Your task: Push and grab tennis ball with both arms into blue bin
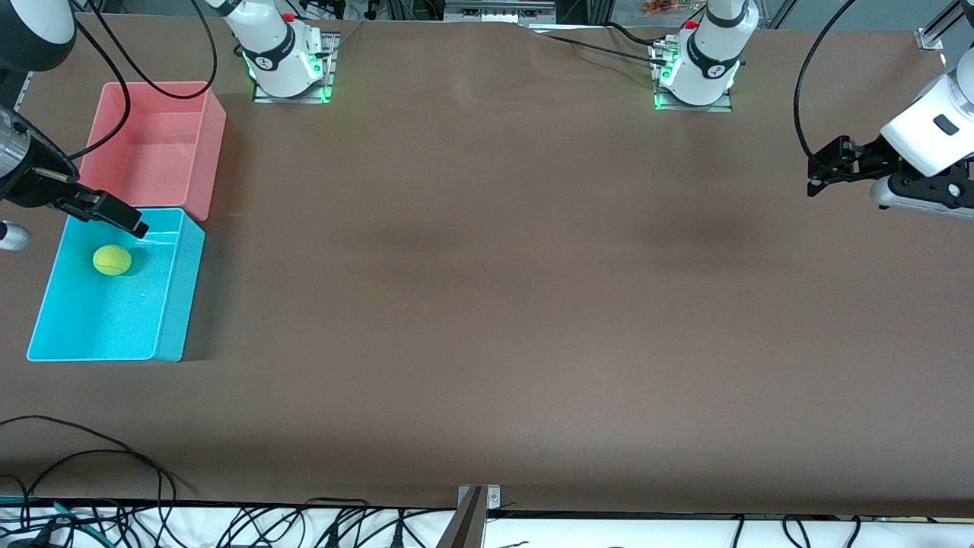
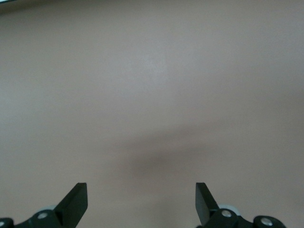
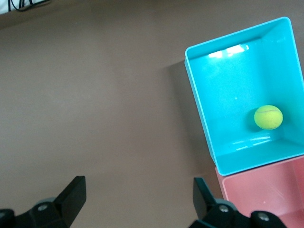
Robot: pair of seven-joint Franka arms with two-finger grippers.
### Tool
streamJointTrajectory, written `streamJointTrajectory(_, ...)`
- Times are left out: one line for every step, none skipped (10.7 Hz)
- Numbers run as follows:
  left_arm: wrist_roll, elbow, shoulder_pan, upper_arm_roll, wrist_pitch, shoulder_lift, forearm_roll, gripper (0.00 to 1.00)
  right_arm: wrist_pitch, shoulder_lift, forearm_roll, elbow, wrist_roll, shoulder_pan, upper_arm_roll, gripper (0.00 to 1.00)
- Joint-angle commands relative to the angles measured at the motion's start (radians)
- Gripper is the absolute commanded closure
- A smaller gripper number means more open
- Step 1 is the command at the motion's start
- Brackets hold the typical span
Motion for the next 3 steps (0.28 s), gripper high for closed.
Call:
streamJointTrajectory(-0.012,0.023,-0.001,0.001,-0.021,0.003,-0.016,0.00,-0.044,-0.017,-0.028,0.005,-0.021,-0.017,0.018,0.00)
streamJointTrajectory(-0.014,0.023,-0.001,0.001,-0.021,0.005,-0.018,0.00,-0.051,-0.019,-0.030,0.005,-0.022,-0.015,0.020,0.00)
streamJointTrajectory(-0.014,0.023,-0.004,-0.005,-0.018,0.006,-0.016,0.00,-0.051,-0.019,-0.028,0.007,-0.025,-0.008,0.020,0.00)
